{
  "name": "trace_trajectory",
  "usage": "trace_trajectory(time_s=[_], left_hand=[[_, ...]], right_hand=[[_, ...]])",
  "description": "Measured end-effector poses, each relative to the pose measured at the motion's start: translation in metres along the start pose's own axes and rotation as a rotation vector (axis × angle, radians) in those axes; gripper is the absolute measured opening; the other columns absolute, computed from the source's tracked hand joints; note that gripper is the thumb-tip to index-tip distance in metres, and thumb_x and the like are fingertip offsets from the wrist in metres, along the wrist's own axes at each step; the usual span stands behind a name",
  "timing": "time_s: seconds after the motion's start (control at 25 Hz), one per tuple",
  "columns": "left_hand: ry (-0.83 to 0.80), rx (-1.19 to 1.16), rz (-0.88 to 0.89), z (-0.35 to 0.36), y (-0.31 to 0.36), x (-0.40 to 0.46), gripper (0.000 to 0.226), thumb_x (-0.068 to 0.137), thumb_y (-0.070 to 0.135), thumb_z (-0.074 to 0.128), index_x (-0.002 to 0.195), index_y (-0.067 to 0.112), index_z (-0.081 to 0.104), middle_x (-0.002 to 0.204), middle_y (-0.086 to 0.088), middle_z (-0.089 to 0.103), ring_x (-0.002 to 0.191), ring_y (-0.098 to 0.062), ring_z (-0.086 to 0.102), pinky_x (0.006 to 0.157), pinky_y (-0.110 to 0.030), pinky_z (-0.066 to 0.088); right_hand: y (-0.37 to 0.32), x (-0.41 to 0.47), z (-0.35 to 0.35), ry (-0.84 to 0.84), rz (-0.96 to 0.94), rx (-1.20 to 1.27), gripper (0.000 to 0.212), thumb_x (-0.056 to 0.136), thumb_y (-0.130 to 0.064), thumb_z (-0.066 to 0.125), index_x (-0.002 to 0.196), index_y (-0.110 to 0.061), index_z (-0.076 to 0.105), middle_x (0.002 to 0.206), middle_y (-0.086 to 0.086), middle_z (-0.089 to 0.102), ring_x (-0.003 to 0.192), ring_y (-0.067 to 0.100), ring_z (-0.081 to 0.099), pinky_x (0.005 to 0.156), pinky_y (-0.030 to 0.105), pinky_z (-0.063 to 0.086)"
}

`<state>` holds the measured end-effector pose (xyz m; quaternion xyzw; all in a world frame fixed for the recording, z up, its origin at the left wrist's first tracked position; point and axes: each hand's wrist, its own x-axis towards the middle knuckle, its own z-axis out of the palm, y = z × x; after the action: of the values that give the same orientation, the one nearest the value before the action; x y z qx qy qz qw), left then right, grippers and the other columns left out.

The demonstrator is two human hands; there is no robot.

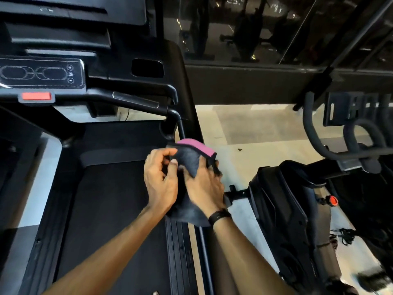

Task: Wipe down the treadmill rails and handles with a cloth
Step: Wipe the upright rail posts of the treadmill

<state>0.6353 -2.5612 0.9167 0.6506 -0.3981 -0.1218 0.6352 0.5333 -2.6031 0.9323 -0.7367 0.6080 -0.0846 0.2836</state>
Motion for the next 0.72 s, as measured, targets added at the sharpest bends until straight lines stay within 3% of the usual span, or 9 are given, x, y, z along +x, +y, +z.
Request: trace_trajectory(time_s=[0.12, 0.28, 0.4, 0.56, 0.64, 0.72], left_hand=[[0.073, 0.034, 0.023, 0.008, -0.003, 0.014, 0.035, 0.087, 0.020, 0.054, 0.120, 0.012, 0.062, 0.123, 0.003, 0.059, 0.114, -0.017, 0.054, 0.097, -0.054, 0.042], [0.009, 0.125, 0.039, 0.023, 0.003, -0.004, 0.051, 0.095, 0.036, 0.046, 0.143, 0.021, 0.045, 0.156, -0.006, 0.035, 0.145, -0.012, 0.029, 0.118, -0.052, 0.019], [-0.056, 0.105, -0.030, 0.035, 0.013, -0.025, 0.057, 0.096, 0.045, 0.037, 0.148, 0.023, 0.040, 0.161, -0.004, 0.026, 0.149, -0.009, 0.020, 0.121, -0.052, 0.008], [-0.096, 0.054, -0.091, 0.040, 0.032, -0.056, 0.060, 0.097, 0.050, 0.032, 0.152, 0.025, 0.035, 0.164, -0.003, 0.021, 0.151, -0.009, 0.014, 0.123, -0.047, -0.001], [-0.095, 0.048, -0.102, 0.038, 0.038, -0.068, 0.061, 0.097, 0.052, 0.030, 0.151, 0.026, 0.035, 0.164, -0.001, 0.020, 0.151, -0.008, 0.014, 0.124, -0.044, -0.002], [-0.089, 0.054, -0.110, 0.034, 0.041, -0.081, 0.061, 0.096, 0.053, 0.031, 0.150, 0.026, 0.037, 0.163, 0.000, 0.024, 0.150, -0.006, 0.017, 0.123, -0.042, -0.002]], right_hand=[[-0.020, 0.055, -0.006, -0.001, -0.007, 0.092, 0.076, 0.093, -0.070, 0.041, 0.154, -0.028, 0.021, 0.157, 0.013, 0.032, 0.139, 0.038, 0.036, 0.107, 0.052, 0.034], [-0.025, 0.103, -0.010, 0.000, 0.047, 0.234, 0.076, 0.091, -0.076, 0.035, 0.155, -0.037, 0.021, 0.155, 0.012, 0.037, 0.137, 0.038, 0.039, 0.108, 0.052, 0.032], [-0.017, 0.101, -0.008, 0.039, 0.030, 0.286, 0.067, 0.090, -0.078, 0.030, 0.148, -0.044, 0.032, 0.139, 0.013, 0.053, 0.124, 0.039, 0.050, 0.101, 0.052, 0.042], [0.024, 0.048, -0.005, 0.072, 0.067, 0.357, 0.063, 0.091, -0.069, 0.033, 0.130, -0.025, 0.057, 0.118, 0.013, 0.063, 0.115, 0.036, 0.058, 0.094, 0.046, 0.051], [0.049, 0.004, -0.008, 0.061, 0.140, 0.405, 0.042, 0.097, -0.053, 0.041, 0.111, -0.020, 0.062, 0.109, 0.007, 0.067, 0.110, 0.033, 0.063, 0.087, 0.040, 0.052], [0.073, -0.044, -0.011, 0.039, 0.196, 0.466, 0.025, 0.102, -0.037, 0.045, 0.108, -0.019, 0.061, 0.107, 0.006, 0.065, 0.109, 0.033, 0.062, 0.087, 0.041, 0.051]])
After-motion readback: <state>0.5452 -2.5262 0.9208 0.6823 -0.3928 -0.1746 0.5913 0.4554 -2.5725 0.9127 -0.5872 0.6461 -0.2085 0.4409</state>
